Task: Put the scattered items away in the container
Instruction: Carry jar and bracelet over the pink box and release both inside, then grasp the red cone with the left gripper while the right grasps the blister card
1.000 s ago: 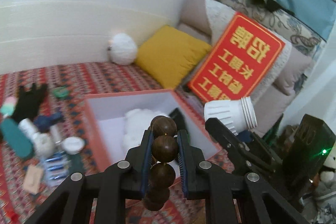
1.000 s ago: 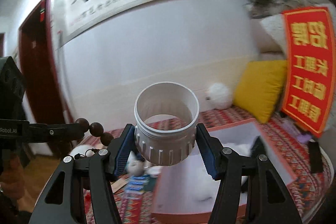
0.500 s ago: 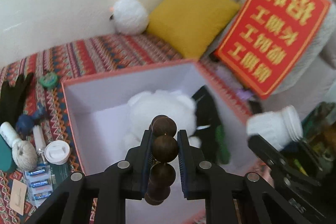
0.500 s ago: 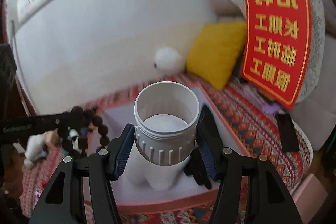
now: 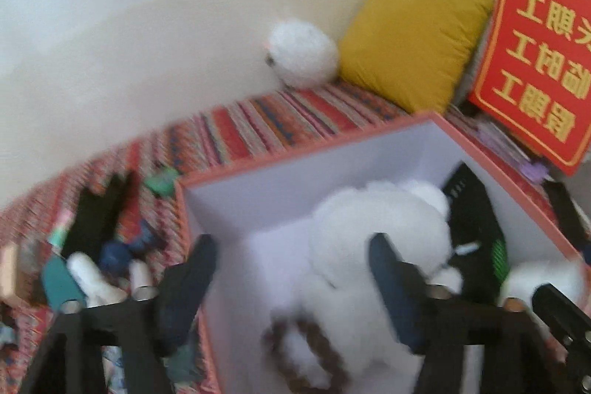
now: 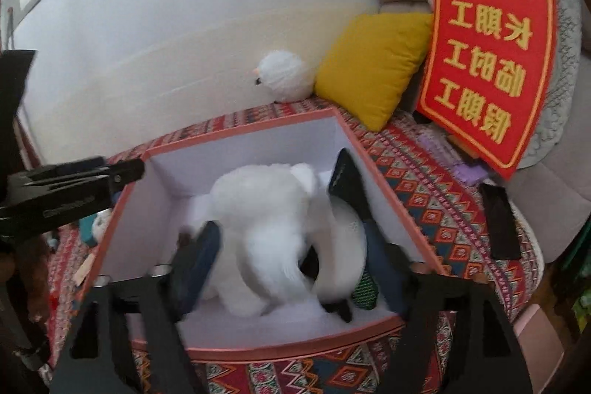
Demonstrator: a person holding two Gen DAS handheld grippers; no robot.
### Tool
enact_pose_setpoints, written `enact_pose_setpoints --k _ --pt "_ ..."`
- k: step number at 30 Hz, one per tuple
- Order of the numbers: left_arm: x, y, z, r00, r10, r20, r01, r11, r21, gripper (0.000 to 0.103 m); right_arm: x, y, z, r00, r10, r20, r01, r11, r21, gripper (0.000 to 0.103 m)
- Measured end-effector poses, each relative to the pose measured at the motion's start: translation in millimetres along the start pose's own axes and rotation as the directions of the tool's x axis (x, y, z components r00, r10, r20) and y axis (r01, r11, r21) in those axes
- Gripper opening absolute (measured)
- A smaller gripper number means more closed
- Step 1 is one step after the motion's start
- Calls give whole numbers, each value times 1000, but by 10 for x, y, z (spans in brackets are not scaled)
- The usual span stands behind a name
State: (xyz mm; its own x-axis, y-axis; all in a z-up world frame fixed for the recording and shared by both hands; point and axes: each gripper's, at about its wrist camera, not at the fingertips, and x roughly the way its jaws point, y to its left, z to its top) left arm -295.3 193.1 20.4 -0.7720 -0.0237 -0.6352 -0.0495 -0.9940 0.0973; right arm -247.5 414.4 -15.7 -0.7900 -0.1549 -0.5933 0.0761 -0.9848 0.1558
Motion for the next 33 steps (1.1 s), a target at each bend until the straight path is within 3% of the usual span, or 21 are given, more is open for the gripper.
enact_pose_setpoints --k 6,25,33 --pt "-131 49 15 999 26 41 -27 1000 16 87 15 38 36 1000 7 4 -7 1000 -1 88" --pt "-456 291 -191 998 33 53 -32 999 -12 89 -254 510 28 999 -8 37 11 998 -69 88" --pt "-818 666 -376 993 81 84 -79 996 -35 94 -392 1030 -12 997 45 57 -37 990 -135 88"
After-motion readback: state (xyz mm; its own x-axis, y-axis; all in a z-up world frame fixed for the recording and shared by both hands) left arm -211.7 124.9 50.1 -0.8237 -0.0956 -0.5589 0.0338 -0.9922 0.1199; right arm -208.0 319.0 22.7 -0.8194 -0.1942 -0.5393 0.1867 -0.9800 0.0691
